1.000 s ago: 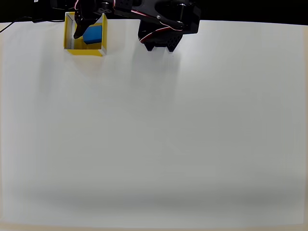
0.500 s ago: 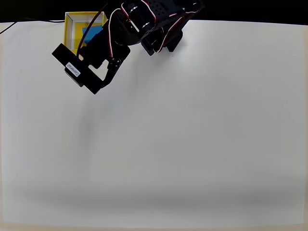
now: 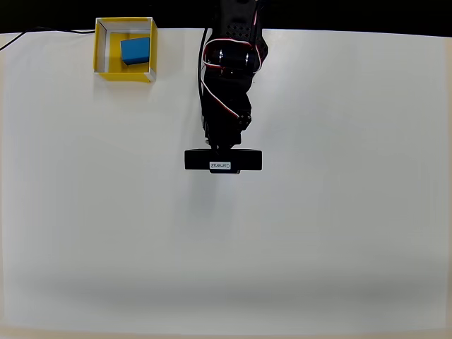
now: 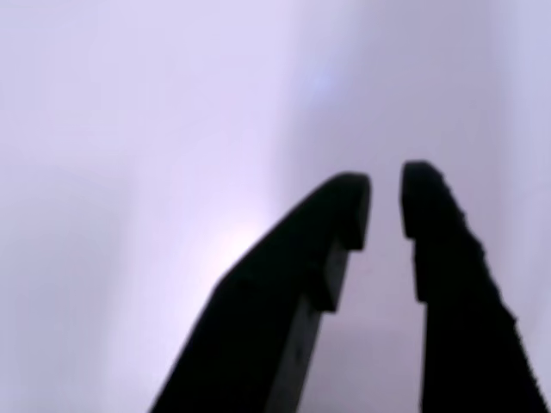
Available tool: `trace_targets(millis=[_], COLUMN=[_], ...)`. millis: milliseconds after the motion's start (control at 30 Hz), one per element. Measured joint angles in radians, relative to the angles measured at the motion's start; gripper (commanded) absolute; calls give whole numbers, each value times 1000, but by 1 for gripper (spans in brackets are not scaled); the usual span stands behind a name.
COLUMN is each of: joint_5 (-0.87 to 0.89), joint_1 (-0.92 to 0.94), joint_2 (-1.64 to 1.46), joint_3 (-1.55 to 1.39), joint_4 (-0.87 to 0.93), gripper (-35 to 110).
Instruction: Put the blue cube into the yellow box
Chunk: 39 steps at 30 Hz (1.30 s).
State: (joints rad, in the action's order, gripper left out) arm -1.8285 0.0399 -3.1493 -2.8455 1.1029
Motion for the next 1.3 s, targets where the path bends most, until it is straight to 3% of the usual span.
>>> trace_targets(millis=[433,1300], joint_5=[5,202], joint_1=[-55,-44], joint_2=[-172,-172], joint_3=[-241,-273], joint_4=[183,239], gripper=[0,0])
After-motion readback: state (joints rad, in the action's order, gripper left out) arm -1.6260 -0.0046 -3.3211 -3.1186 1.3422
